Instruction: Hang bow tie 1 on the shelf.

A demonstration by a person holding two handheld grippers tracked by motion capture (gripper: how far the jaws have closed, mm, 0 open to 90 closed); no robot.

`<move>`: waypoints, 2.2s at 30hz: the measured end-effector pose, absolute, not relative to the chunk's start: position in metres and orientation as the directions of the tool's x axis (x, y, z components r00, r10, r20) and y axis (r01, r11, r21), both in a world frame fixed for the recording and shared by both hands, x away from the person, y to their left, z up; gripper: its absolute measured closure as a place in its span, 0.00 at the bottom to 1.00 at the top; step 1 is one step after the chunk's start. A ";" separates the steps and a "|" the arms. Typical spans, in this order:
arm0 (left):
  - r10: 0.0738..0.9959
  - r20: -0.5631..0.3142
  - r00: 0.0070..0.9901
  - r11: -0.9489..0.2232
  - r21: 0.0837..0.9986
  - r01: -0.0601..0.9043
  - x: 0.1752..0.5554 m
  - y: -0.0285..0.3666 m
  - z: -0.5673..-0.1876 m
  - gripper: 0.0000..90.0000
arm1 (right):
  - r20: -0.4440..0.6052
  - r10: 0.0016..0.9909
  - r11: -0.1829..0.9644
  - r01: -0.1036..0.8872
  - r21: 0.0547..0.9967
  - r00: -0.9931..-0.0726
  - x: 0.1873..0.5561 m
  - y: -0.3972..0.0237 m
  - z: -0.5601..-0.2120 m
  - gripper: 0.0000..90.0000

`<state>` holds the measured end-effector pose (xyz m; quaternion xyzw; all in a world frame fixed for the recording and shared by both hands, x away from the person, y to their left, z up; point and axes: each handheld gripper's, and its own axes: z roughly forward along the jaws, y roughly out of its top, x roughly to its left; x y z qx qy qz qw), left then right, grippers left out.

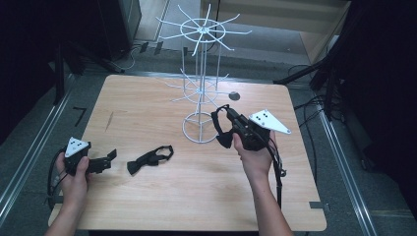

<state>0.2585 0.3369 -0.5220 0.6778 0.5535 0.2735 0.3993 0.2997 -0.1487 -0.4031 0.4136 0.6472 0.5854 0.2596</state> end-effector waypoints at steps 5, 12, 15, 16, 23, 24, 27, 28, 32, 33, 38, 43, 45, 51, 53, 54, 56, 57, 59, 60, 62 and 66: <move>0.969 -0.073 0.238 -0.068 0.843 0.533 0.259 0.337 -0.522 0.00 | 0.144 0.840 -0.021 0.234 0.972 -0.523 0.303 -0.144 -0.408 1.00; 0.969 -0.071 0.238 -0.069 0.844 0.532 0.259 0.337 -0.522 0.00 | 0.153 0.840 -0.024 0.247 0.969 -0.521 0.308 -0.137 -0.414 1.00; 0.968 -0.072 0.238 -0.069 0.843 0.533 0.259 0.337 -0.522 0.00 | 0.157 0.839 -0.026 0.250 0.968 -0.521 0.311 -0.134 -0.417 1.00; 0.968 -0.072 0.239 -0.069 0.843 0.534 0.259 0.337 -0.522 0.00 | 0.161 0.838 -0.029 0.252 0.967 -0.521 0.312 -0.133 -0.418 1.00; 0.968 -0.069 0.240 -0.072 0.843 0.533 0.259 0.337 -0.522 0.00 | 0.179 0.839 -0.047 0.260 0.965 -0.514 0.319 -0.126 -0.422 1.00; 0.968 -0.069 0.240 -0.072 0.843 0.533 0.259 0.337 -0.522 0.00 | 0.186 0.838 -0.053 0.263 0.963 -0.513 0.319 -0.125 -0.422 1.00; 0.969 -0.069 0.239 -0.071 0.843 0.533 0.259 0.337 -0.522 0.00 | 0.200 0.835 -0.066 0.267 0.961 -0.513 0.323 -0.122 -0.424 1.00; 0.969 -0.069 0.238 -0.071 0.843 0.533 0.259 0.337 -0.522 0.00 | 0.199 0.836 -0.067 0.265 0.962 -0.512 0.324 -0.121 -0.424 1.00; 0.968 -0.070 0.239 -0.070 0.843 0.533 0.259 0.337 -0.522 0.00 | 0.218 0.831 -0.087 0.268 0.960 -0.511 0.328 -0.119 -0.426 1.00; 0.968 -0.069 0.240 -0.072 0.843 0.533 0.259 0.337 -0.522 0.00 | 0.223 0.831 -0.090 0.271 0.958 -0.510 0.329 -0.119 -0.426 1.00; 0.968 -0.069 0.241 -0.072 0.843 0.533 0.259 0.337 -0.522 0.00 | 0.226 0.830 -0.093 0.273 0.957 -0.510 0.334 -0.115 -0.427 1.00; 0.968 -0.070 0.242 -0.072 0.842 0.534 0.259 0.337 -0.522 0.00 | 0.218 0.831 -0.080 0.277 0.958 -0.513 0.335 -0.115 -0.430 0.95; 0.968 -0.074 0.242 -0.069 0.842 0.535 0.259 0.337 -0.522 0.00 | 0.212 0.831 -0.074 0.275 0.959 -0.514 0.334 -0.116 -0.431 0.89; 0.968 -0.069 0.240 -0.072 0.843 0.534 0.259 0.337 -0.522 0.00 | 0.233 0.824 -0.092 0.283 0.955 -0.516 0.331 -0.123 -0.433 0.69; 0.968 -0.068 0.240 -0.073 0.843 0.533 0.259 0.336 -0.522 0.00 | 0.239 0.825 -0.099 0.285 0.953 -0.512 0.330 -0.125 -0.434 0.65; 0.968 -0.067 0.241 -0.074 0.843 0.533 0.259 0.337 -0.522 0.00 | 0.243 0.823 -0.101 0.288 0.952 -0.513 0.328 -0.126 -0.434 0.64; 0.968 -0.067 0.241 -0.074 0.842 0.534 0.259 0.337 -0.522 0.00 | 0.236 0.823 -0.093 0.287 0.953 -0.517 0.327 -0.128 -0.435 0.62; 0.968 -0.068 0.241 -0.074 0.843 0.533 0.259 0.337 -0.522 0.00 | 0.230 0.825 -0.089 0.283 0.955 -0.517 0.325 -0.128 -0.436 0.62; 0.968 -0.068 0.242 -0.074 0.843 0.533 0.259 0.337 -0.522 0.00 | 0.231 0.823 -0.087 0.287 0.954 -0.518 0.324 -0.129 -0.436 0.61; 0.968 -0.067 0.242 -0.075 0.843 0.533 0.259 0.337 -0.522 0.00 | 0.225 0.824 -0.081 0.285 0.955 -0.521 0.322 -0.130 -0.437 0.60; 0.968 -0.067 0.242 -0.075 0.842 0.534 0.259 0.337 -0.522 0.00 | 0.228 0.824 -0.084 0.286 0.954 -0.519 0.320 -0.131 -0.439 0.59; 0.969 -0.066 0.240 -0.074 0.843 0.533 0.259 0.337 -0.522 0.00 | 0.220 0.826 -0.073 0.289 0.955 -0.519 0.316 -0.133 -0.441 0.58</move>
